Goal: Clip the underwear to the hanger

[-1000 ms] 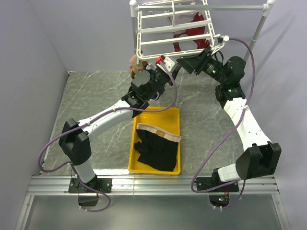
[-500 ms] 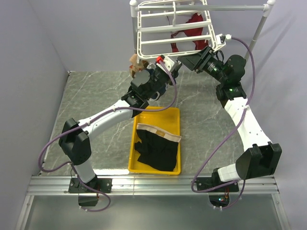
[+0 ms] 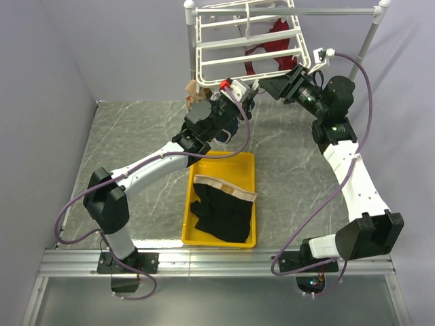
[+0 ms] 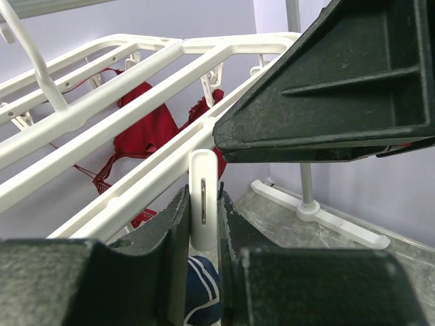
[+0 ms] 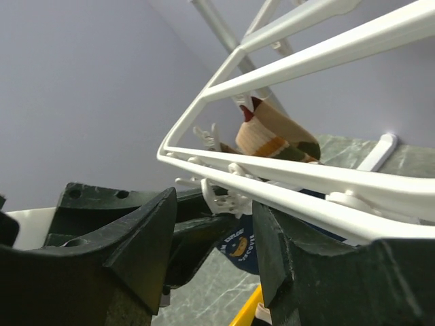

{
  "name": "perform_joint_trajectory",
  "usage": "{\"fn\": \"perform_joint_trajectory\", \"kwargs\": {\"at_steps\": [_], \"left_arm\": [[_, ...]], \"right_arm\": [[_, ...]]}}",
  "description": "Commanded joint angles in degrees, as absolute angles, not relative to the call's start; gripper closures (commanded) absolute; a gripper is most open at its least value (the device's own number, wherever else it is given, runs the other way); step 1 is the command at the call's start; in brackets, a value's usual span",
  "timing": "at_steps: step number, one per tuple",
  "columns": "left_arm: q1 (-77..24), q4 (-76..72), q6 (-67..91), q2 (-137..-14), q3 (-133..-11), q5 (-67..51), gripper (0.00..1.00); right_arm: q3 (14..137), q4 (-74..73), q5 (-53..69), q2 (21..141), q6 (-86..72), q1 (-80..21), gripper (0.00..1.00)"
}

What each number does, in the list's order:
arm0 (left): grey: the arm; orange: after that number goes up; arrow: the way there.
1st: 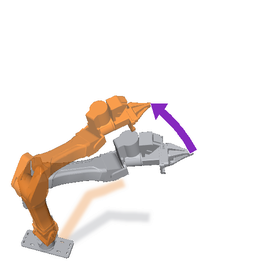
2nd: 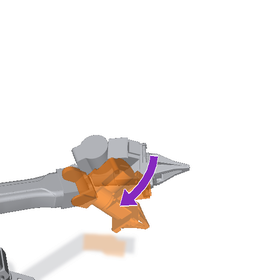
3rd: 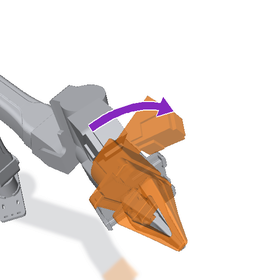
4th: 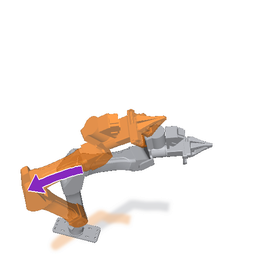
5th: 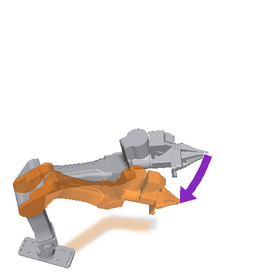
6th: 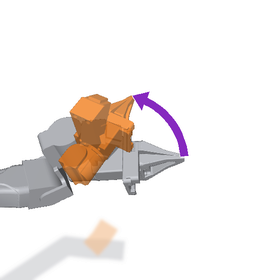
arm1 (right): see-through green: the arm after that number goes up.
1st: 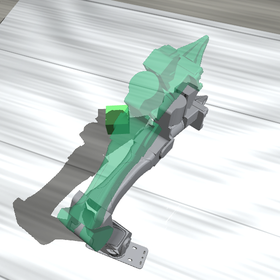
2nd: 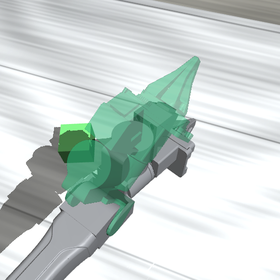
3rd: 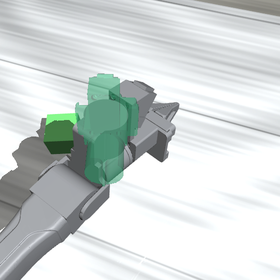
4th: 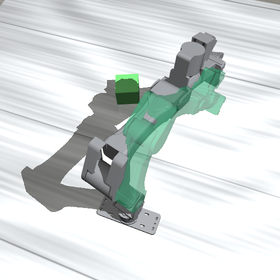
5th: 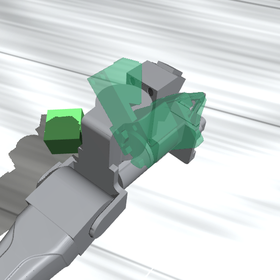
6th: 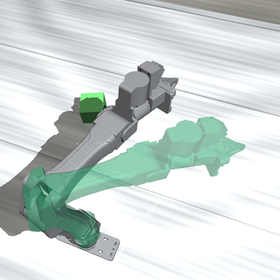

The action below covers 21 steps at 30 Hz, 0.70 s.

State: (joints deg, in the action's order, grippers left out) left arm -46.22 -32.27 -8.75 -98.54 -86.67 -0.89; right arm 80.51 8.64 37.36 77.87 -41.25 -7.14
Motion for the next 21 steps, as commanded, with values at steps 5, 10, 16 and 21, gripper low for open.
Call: {"fn": "perform_joint_trajectory", "kwargs": {"at_steps": [5,10,16,21], "left_arm": [[-46.2,-34.5,-8.3,-97.5,-88.1,-1.8,0.92],[-46.2,-42.2,-11.3,-96.2,-81.9,-6.2,0.94],[-46.7,-47.5,-15.9,-97.9,-80.0,-5.5,0.94],[-46.6,-55.4,-19.2,-99.1,-76.3,-5.5,0.94]], "right_arm": [[80.5,8.8,34.0,76.8,-40.7,-6.3,0.45],[78.6,15.1,37.0,78.5,-47.2,-6.2,0.45],[76.9,21.8,40.2,79.9,-52.7,-6.3,0.44],[76.2,23.6,41.6,80.3,-53.2,-6.3,0.40]]}}
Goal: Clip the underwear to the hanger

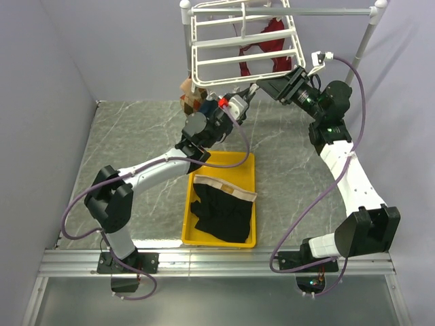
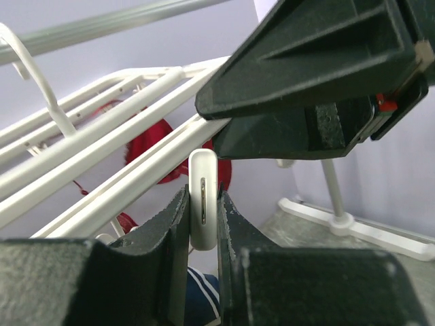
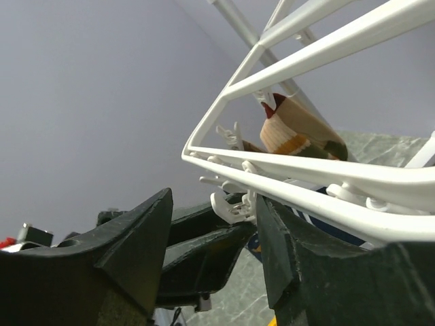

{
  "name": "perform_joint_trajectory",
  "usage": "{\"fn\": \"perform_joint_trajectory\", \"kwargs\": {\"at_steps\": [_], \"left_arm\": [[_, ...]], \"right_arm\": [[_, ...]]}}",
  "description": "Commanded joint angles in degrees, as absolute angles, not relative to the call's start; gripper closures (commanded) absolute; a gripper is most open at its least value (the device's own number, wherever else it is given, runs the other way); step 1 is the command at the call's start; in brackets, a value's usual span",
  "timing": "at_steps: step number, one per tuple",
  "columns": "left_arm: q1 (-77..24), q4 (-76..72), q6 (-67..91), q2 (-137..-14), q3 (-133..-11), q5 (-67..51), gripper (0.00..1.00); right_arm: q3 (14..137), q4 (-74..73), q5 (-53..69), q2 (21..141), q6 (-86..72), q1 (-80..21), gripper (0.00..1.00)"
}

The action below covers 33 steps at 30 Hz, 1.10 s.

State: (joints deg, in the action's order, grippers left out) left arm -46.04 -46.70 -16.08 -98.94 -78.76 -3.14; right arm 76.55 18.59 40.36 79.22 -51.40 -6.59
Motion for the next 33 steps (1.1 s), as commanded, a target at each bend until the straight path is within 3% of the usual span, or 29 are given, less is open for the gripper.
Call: {"fn": "perform_joint_trajectory", "kwargs": {"at_steps": [1,9,21,28,33], "left_arm": [[-46.6,-58.5,-20.2,-99.3,-75.6,-6.1,0.94],[-46.6,-63.3,-21.7,-101.0,-74.5,-5.5,0.93],[-46.7,-69.7,-21.8,-105.3,-75.7,-4.7,0.93],[-46.6,-70.6,-20.7,-105.0,-75.7,-5.4,0.92],[-46.7,-70.9,-21.0,-105.6,-76.2,-5.1,0.92]], "right_arm": [[75.9,23.6,41.6,80.4,-52.9,-6.2,0.39],[74.7,20.7,39.5,80.5,-49.0,-6.3,0.37],[72.9,29.2,44.1,83.9,-46.5,-6.4,0.40],[71.5,29.6,43.9,83.8,-44.2,-6.5,0.31],[69.8,34.7,45.8,83.6,-44.9,-6.4,0.33]]}}
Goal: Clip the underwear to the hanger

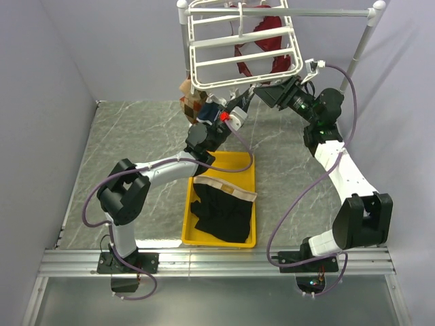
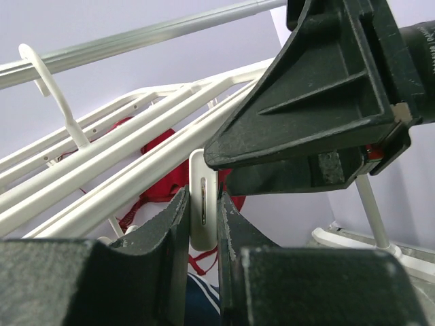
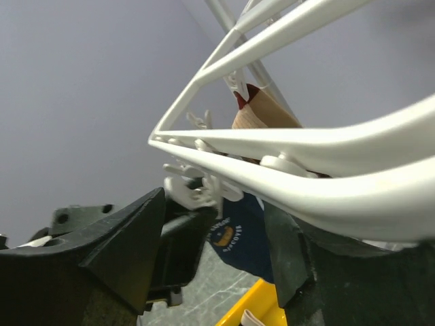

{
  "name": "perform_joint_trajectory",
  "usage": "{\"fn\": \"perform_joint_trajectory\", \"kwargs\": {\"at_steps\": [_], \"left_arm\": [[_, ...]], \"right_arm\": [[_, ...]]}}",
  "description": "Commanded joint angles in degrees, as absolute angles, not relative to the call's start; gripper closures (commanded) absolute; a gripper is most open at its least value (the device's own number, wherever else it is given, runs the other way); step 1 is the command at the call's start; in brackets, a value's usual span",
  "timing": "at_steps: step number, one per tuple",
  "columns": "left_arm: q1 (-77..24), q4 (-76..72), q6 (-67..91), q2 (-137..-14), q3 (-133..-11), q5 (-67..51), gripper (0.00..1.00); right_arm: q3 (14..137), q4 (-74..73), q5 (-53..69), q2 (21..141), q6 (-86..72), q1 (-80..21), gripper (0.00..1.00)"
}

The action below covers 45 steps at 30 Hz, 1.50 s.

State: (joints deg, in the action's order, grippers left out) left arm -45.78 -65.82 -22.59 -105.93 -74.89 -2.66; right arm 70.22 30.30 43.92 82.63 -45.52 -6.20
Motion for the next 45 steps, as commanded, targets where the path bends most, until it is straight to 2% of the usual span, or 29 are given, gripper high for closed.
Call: {"fn": "perform_joint_trajectory", "kwargs": {"at_steps": [1,17,21,26,28,32,33,34,35,40,45], "left_arm": [[-46.7,-71.1,-21.1,-105.6,-76.2,-5.1,0.92],[-46.7,-71.8,-21.2,-106.2,-76.0,-6.9,0.92],[-46.7,-72.2,-21.2,-106.2,-75.9,-7.2,0.92],[-46.7,-72.6,-20.7,-106.0,-75.1,-7.3,0.91],[-46.8,-73.0,-20.8,-105.6,-74.5,-7.0,0.90],[-46.8,-73.4,-20.5,-104.8,-73.0,-6.7,0.65],[-46.8,-73.0,-20.4,-104.1,-72.7,-6.7,0.51],[-46.7,-72.6,-20.2,-103.6,-72.4,-6.9,0.45],[-46.8,-72.1,-19.8,-103.0,-71.6,-6.8,0.36],[-46.8,-65.1,-18.3,-95.9,-68.0,-7.5,0.25],[-46.1,-58.6,-16.2,-88.2,-64.7,-5.6,0.28]], "right_arm": [[69.9,34.7,45.8,83.7,-45.0,-6.5,0.34],[69.0,40.2,43.7,84.2,-48.4,-8.7,0.39],[68.6,40.8,43.2,84.2,-48.3,-8.7,0.44],[68.4,41.7,42.5,84.3,-49.7,-8.7,0.62],[68.6,41.7,42.6,84.1,-49.7,-8.7,0.75],[68.8,41.6,42.2,84.1,-49.9,-8.5,0.97],[68.8,41.7,42.2,84.1,-50.2,-8.5,1.00],[68.9,41.7,42.1,84.2,-50.3,-8.6,1.00],[69.1,41.4,42.0,84.2,-50.5,-8.6,1.00],[69.8,40.4,42.0,84.5,-50.8,-8.5,1.00],[70.6,40.0,42.4,85.4,-53.8,-8.2,1.00]]}}
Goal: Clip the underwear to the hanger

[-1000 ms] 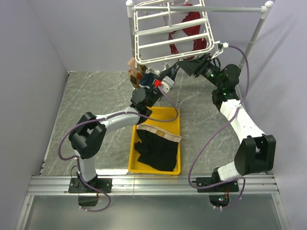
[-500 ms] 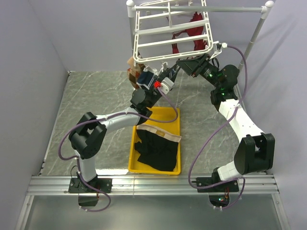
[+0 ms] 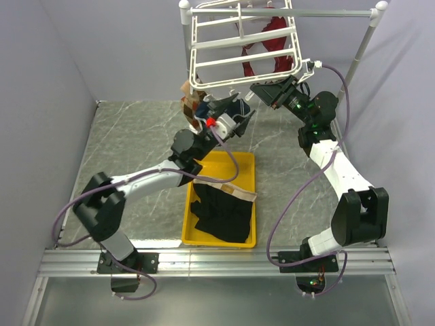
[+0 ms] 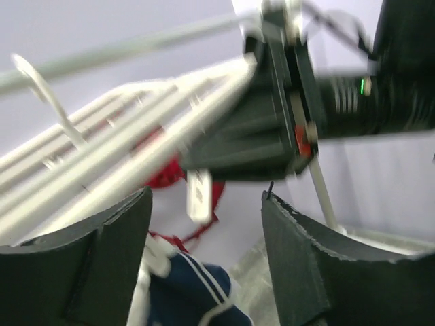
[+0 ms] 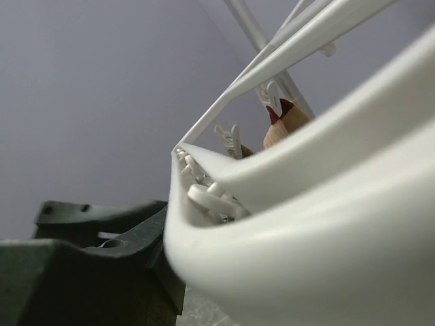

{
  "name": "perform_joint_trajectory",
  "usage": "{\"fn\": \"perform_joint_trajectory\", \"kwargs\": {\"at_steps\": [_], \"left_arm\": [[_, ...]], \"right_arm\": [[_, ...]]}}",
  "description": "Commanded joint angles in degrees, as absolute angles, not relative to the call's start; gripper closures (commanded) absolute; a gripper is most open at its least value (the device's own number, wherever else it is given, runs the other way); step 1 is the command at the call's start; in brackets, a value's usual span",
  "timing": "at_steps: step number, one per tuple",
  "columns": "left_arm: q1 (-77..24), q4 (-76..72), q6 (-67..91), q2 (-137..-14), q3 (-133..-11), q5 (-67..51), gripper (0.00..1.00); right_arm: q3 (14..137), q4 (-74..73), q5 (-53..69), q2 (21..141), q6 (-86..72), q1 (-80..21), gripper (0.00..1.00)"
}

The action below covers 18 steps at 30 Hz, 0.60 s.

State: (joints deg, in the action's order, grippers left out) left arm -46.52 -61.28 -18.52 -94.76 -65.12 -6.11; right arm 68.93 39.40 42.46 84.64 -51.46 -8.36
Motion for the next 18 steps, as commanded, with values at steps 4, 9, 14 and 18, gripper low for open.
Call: {"fn": "perform_joint_trajectory", "kwargs": {"at_steps": [4,9,14,18], "left_arm": [[-45.9,-55.3,-16.2,-88.0,-66.1,-5.4,0.45],[-45.9,-55.4,-15.6,-91.4,-69.3,-4.8,0.44],[-45.8,-57.0,-15.5,-91.7,-68.6,-4.9,0.44],[-45.1,-58.1,-14.5,-90.5,-67.3,-4.7,0.40]], "right_arm": [[70.6,41.0,42.0,85.4,-56.2,-8.2,1.00],[71.0,41.1,41.2,85.6,-57.6,-8.3,1.00],[71.7,40.1,41.2,85.6,-57.7,-8.2,1.00],[72.2,39.6,41.0,85.6,-59.0,-8.2,1.00]]}}
